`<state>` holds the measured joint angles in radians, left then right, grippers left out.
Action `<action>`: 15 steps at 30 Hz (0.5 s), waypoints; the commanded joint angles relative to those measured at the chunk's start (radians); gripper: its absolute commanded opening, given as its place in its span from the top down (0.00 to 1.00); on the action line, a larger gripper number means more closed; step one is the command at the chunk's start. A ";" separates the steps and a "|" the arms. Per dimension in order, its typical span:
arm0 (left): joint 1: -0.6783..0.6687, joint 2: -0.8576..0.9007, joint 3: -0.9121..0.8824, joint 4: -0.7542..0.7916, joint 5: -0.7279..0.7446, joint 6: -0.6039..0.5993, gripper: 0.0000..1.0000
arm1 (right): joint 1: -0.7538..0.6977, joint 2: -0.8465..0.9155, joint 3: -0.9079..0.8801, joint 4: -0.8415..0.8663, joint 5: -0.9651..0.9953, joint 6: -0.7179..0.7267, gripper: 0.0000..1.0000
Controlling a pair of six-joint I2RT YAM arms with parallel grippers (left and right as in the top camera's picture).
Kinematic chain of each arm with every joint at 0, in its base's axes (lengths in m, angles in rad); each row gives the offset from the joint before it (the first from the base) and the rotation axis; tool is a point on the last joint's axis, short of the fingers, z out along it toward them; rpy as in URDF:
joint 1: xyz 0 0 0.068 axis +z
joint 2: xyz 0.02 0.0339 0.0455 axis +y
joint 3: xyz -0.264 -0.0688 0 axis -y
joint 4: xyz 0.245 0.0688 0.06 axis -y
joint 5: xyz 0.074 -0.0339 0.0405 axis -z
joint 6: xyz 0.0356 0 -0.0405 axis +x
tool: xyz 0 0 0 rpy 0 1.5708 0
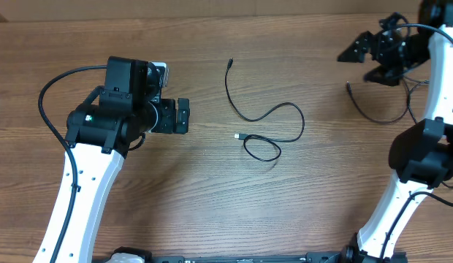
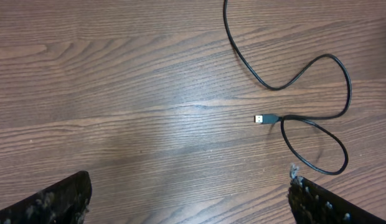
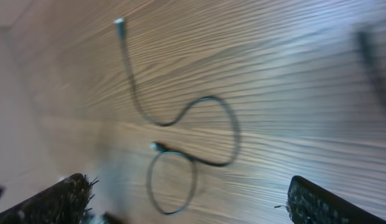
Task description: Untangle cables
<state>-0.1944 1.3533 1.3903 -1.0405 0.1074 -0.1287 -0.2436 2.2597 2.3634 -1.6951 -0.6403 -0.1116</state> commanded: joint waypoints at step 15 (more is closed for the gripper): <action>0.004 0.008 0.019 0.001 -0.007 -0.006 0.01 | 0.427 -0.048 -0.015 0.000 0.382 0.208 0.00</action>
<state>-0.1944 1.3537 1.3903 -1.0405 0.1074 -0.1287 0.1761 2.2597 2.3634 -1.6947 -0.3481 0.0364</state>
